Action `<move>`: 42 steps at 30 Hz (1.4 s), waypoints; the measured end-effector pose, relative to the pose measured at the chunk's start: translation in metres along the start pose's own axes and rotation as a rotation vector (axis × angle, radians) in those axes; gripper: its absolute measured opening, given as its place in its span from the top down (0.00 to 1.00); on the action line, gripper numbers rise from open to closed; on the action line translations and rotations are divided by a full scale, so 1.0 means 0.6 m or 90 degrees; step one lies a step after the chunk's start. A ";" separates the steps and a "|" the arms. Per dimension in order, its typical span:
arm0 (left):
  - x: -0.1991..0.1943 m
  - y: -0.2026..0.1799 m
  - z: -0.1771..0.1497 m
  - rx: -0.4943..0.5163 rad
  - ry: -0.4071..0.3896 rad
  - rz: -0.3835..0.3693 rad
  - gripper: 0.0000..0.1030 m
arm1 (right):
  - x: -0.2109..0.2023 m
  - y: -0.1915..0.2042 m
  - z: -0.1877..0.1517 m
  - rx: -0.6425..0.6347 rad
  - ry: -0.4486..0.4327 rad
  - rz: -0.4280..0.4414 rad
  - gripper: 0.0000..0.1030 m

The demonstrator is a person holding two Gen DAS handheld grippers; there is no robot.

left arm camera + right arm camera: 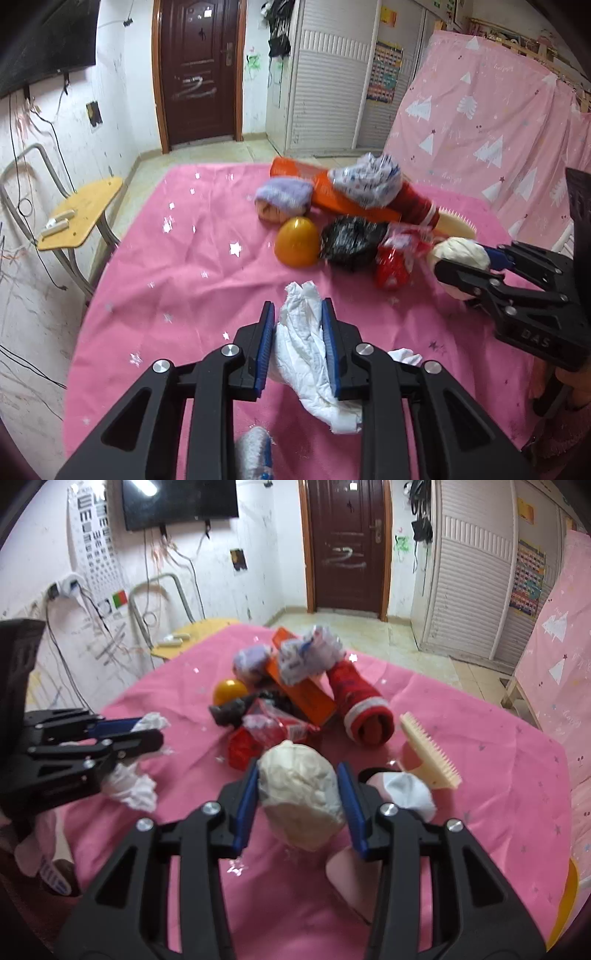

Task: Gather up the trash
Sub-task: 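Carry the white tissue to the yellow bin and release it from the left gripper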

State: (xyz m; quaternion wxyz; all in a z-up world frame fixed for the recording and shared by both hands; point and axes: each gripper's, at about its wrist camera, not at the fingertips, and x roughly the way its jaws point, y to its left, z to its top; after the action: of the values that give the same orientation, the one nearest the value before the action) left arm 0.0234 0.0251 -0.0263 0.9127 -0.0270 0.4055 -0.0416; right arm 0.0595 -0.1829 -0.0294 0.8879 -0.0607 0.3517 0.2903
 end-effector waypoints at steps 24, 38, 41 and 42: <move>-0.069 -0.192 0.095 0.107 -0.088 -0.050 0.83 | -0.206 -0.206 -0.076 0.163 -0.167 -0.072 0.61; -0.053 -0.399 0.119 0.186 -0.080 -0.132 0.83 | -0.300 -0.379 -0.187 0.292 -0.212 -0.179 0.60; -0.032 -0.442 0.126 0.185 -0.061 -0.160 0.83 | -0.307 -0.411 -0.209 0.318 -0.211 -0.207 0.60; -0.024 -0.459 0.127 0.184 -0.051 -0.174 0.83 | -0.308 -0.419 -0.215 0.323 -0.208 -0.215 0.60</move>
State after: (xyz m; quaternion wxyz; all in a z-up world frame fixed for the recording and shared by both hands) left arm 0.0553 -0.2462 0.0583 0.9085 0.0479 0.3510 -0.2215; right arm 0.0157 -0.5177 -0.0281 0.9547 0.1523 0.2509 0.0483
